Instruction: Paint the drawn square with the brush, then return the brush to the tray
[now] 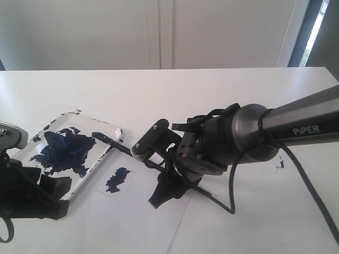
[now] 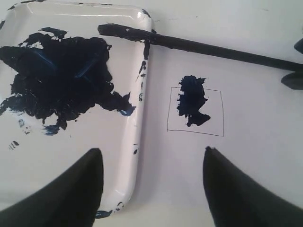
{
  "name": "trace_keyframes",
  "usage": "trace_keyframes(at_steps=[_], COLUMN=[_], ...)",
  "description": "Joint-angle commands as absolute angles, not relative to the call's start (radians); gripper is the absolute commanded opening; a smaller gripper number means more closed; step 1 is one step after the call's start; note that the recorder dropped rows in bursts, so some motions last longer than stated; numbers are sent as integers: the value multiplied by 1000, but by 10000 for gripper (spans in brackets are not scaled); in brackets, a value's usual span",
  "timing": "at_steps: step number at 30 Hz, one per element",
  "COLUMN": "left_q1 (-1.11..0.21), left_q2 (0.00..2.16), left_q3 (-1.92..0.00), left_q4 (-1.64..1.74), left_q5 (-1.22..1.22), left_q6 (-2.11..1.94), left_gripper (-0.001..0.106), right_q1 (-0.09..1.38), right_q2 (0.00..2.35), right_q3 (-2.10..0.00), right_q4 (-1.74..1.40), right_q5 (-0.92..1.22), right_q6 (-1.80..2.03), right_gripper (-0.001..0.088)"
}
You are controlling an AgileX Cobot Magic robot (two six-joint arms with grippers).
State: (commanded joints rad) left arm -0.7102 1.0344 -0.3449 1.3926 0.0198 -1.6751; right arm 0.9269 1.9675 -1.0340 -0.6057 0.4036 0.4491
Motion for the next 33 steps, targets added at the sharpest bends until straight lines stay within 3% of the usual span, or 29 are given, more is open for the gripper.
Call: trace_keyframes(at_steps=[7,13,22,33], left_q1=[-710,-710,-710,-710], left_q2=[1034,1034,1034,1034], left_q3=[-345,-345,-345,-345], left_q4=[1393,1393,1393,1393], left_q5=[20,20,20,9], left_q6=[-1675,-1675,-1675,-1675], left_gripper=[640,640,640,640], right_q1=[927,927,929,1045], right_q2=[1944,1892,1742,1615], right_q3=[-1034,-1034,-1036,-1100], right_q4=[-613,-616,-628,-655], right_q5=[418,421,451,991], right_q6=[449,449,416,131], right_gripper=[151,26,0,0])
